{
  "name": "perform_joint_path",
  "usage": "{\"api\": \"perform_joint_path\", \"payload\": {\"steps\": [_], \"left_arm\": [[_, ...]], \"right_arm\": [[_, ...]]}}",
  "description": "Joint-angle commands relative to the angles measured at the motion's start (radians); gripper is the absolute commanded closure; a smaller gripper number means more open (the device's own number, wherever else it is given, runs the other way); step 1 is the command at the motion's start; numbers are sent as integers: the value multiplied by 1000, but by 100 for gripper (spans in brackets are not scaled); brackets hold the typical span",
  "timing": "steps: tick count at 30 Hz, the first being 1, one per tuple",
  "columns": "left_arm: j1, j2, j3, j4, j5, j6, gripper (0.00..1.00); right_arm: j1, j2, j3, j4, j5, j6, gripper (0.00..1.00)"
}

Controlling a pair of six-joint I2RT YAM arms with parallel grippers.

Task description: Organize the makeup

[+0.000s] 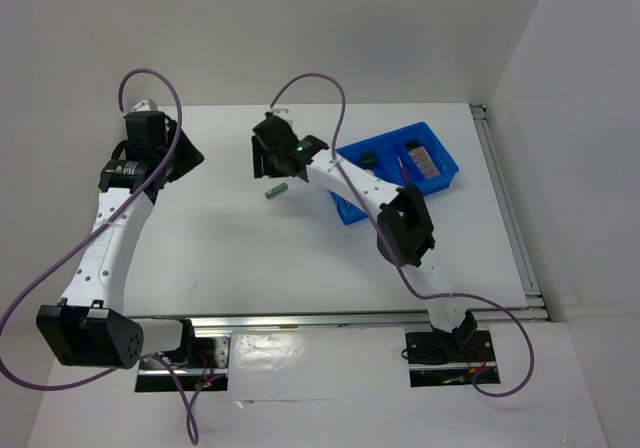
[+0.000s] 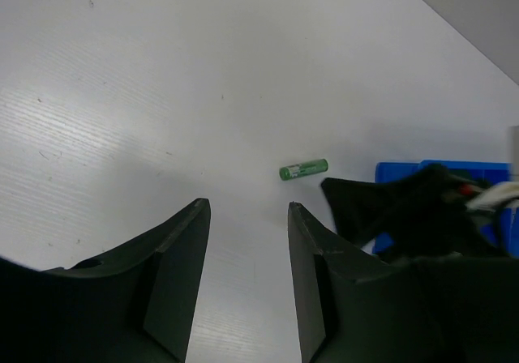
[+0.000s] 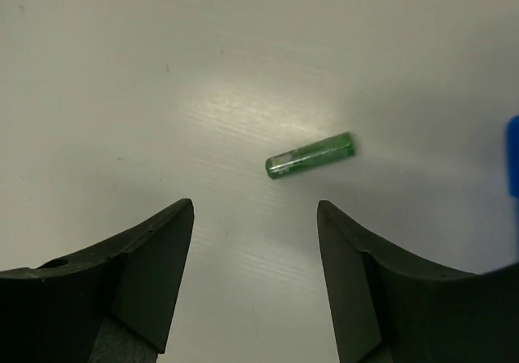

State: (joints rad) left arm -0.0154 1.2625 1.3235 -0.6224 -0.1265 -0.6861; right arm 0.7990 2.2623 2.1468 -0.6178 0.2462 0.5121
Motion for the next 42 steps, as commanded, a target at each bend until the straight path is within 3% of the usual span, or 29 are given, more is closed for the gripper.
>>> {"api": "perform_joint_path", "payload": {"steps": [1, 7, 17, 42], "left_arm": [[6, -5, 54, 15, -5, -13, 44], [6, -25, 36, 15, 5, -13, 44], [6, -25, 26, 15, 14, -4, 44], [6, -43, 8, 24, 14, 14, 44]], "right_arm": [[-3, 85, 81, -152, -22, 198, 30], [6, 94, 36, -85, 1, 325, 28], [6, 232, 193, -181, 24, 405, 27], [-12, 336, 228, -134, 34, 379, 19]]}}
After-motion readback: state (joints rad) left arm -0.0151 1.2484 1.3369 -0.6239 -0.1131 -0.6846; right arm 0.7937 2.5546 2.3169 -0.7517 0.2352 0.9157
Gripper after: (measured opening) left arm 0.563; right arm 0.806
